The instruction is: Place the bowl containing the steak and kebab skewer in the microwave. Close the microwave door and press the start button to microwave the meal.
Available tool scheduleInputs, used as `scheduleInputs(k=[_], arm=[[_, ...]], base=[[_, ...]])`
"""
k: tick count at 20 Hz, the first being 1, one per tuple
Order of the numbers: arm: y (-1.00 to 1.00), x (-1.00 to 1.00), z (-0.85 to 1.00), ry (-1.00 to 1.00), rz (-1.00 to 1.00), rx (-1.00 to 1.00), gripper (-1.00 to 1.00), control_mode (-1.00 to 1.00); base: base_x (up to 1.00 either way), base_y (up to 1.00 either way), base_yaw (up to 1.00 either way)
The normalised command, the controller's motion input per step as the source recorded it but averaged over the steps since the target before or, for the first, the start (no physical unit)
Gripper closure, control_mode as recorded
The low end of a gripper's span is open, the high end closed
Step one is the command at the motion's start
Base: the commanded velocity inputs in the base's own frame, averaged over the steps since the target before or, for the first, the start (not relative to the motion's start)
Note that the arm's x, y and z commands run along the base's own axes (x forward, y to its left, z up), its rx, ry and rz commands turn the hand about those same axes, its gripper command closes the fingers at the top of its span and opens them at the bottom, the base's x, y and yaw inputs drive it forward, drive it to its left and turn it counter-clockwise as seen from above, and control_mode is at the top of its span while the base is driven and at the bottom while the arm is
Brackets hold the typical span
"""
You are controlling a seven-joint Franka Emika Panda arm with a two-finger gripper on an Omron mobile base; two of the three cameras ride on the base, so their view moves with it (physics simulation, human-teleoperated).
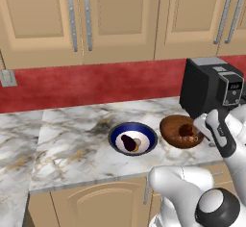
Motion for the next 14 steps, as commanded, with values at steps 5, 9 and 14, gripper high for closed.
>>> scheduleInputs(k=[5,9,14], arm=[[0.0,0.24,-0.28,-0.04,0.0,0.02,-1.0,-1.0],[0.0,0.19,-0.23,-0.01,-0.01,0.0,-1.0,-1.0],[0.0,0.12,-0.19,0.0,-0.02,0.0,1.0,-1.0]], base=[[0.0,0.0,0.0],[0.0,0.0,0.0],[0.0,0.0,0.0]])
